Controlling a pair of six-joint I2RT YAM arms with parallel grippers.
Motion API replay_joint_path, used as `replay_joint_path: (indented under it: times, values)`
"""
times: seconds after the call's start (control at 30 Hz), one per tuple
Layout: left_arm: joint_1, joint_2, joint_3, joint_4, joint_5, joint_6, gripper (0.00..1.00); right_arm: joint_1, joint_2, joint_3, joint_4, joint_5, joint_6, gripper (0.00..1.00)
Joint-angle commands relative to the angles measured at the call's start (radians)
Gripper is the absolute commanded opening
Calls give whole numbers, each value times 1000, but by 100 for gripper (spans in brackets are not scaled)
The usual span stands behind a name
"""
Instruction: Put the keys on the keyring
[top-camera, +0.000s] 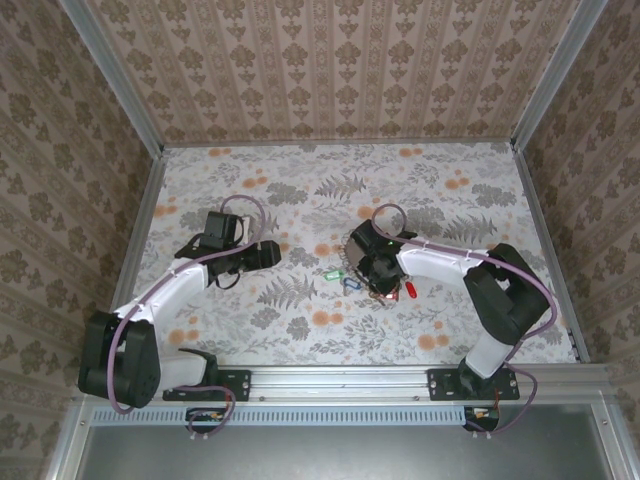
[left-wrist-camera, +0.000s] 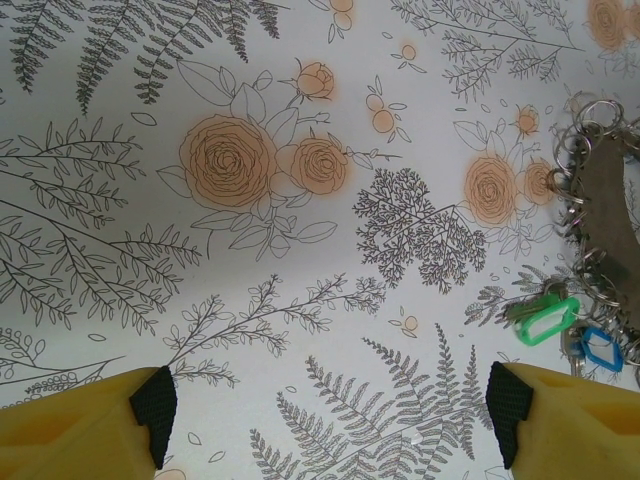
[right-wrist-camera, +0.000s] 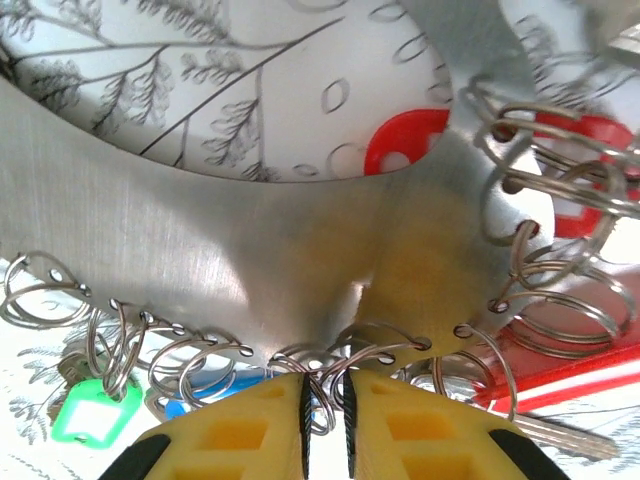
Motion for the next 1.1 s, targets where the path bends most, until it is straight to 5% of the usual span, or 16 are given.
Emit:
replay_joint_path:
  times: [0.0, 0.27, 0.37, 0.5, 1.07]
  values:
    - [-7, -23, 3, -37, -14, 23, 84, -46, -48, -31, -107, 46, -74, 20]
    - [-21, -17, 14, -34, -3, 27, 84, -84, -92, 80, -294, 183, -368, 33]
    - [-27, -13, 17, -36, -7, 26, 84, -62, -107, 105, -288, 136, -430, 30]
    - [-30, -8, 14, -33, -11, 20, 84, -5, -43, 136, -189, -80, -528, 25]
    - [-31, -8, 3, -39, -31, 3, 84, 53, 144, 191, -116, -82, -654, 27]
